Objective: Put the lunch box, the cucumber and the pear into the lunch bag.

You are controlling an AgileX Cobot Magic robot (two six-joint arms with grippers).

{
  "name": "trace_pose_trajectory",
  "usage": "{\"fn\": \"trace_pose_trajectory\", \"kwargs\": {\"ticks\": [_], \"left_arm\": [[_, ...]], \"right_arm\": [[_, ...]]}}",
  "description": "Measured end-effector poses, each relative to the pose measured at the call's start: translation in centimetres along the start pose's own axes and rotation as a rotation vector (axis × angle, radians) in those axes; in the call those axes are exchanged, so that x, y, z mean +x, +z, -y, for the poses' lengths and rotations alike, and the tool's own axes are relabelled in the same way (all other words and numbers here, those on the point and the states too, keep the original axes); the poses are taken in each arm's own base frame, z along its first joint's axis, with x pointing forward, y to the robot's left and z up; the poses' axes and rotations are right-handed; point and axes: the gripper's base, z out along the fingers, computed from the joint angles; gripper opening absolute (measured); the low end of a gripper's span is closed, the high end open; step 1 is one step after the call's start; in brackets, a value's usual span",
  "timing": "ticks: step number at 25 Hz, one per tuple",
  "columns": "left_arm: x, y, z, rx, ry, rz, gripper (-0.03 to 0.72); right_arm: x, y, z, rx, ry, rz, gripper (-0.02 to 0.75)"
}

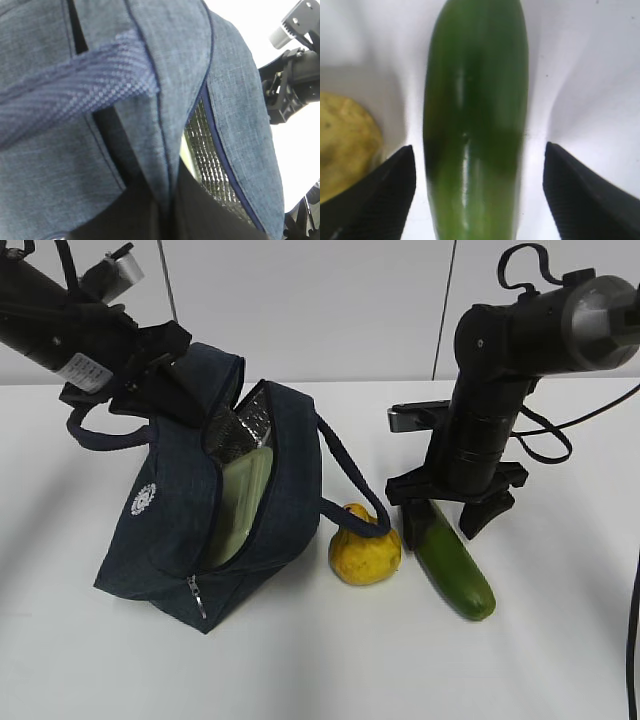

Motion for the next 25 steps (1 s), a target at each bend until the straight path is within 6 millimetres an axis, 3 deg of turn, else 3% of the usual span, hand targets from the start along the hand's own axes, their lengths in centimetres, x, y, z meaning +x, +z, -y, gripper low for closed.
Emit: {"fn": "trace_pose_trajectory", "kwargs": {"ticks": [7,12,17,21,25], "left_arm": [[0.0,0.0,0.0,0.001,-0.003,0.0,-0.001],[0.0,0.0,0.0,0.001,-0.003,0.0,-0.001],[0.0,0.0,0.0,0.001,-0.004,0.001,-0.001],[0.0,0.0,0.0,0.001,-0.004,0.001,-0.001],[0.0,0.0,0.0,0.001,-0.004,0.001,-0.001]], "right_arm": [[0.0,0.9,0.0,-0.007,0.008,-0.018,0.576],[0.0,0.9,-0.1,-0.019,0.016,-0.017,0.438],[0.1,0.7,-0.1,-0.019,0.014,-0.043,0.417],[-0.4,-1.0,-0.1,0.0,-0.004,-0.072,0.417],[-2.5,-4.6,-0.2,0.014,-0.017,0.027,0.417]]}}
